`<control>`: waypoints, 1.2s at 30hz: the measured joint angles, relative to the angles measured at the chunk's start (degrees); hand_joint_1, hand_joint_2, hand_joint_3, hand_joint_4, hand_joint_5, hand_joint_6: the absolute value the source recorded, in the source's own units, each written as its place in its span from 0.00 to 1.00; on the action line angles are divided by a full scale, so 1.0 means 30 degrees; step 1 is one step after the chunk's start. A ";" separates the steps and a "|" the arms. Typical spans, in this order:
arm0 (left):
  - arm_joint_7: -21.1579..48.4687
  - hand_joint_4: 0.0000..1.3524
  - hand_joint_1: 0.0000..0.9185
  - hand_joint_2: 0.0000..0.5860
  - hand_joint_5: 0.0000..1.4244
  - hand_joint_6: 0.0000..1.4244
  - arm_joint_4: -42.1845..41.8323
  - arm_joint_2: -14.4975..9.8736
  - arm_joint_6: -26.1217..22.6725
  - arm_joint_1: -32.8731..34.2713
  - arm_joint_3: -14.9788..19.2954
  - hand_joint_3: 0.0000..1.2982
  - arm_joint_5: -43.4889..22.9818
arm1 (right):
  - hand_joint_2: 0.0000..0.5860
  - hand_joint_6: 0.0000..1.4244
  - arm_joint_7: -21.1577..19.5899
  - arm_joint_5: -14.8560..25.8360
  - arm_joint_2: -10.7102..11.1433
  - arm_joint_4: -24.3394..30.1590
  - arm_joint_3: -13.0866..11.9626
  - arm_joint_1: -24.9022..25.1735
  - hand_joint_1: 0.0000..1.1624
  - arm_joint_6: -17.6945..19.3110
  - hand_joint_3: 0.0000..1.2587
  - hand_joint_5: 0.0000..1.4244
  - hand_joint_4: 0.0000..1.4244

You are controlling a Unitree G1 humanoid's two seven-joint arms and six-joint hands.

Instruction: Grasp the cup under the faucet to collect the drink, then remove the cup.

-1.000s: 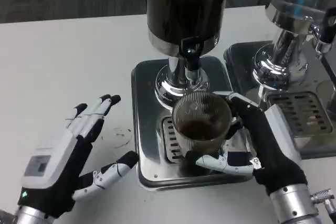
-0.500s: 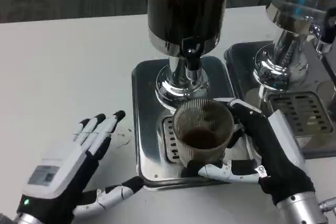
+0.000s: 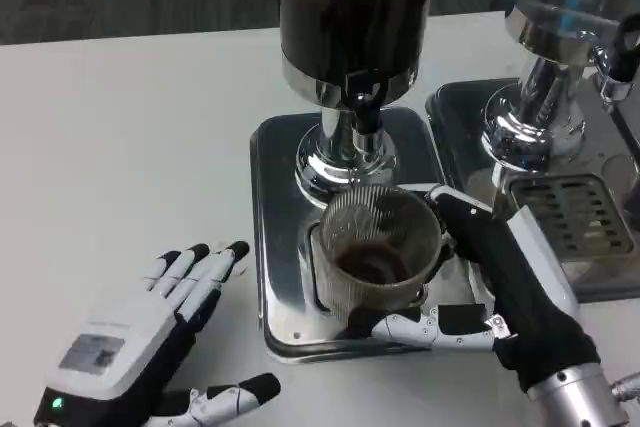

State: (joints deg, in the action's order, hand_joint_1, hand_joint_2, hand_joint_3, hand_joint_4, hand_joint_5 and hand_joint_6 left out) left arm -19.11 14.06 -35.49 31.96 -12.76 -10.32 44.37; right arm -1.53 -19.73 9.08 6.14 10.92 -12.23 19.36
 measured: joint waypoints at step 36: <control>-0.1571 0.00 0.00 0.23 0.00 0.00 -0.5609 0.0114 -0.2037 -0.5738 0.1468 0.00 0.1276 | 0.26 0.60 0.3459 0.1190 0.0980 0.4370 0.0315 -0.3086 0.84 -0.0813 0.47 0.48 0.47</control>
State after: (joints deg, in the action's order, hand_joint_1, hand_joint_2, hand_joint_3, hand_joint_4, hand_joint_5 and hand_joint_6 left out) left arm -23.82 -2.77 -35.15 25.85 -29.98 -5.91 48.20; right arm 8.84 -16.16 12.02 19.25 11.86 -21.49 16.92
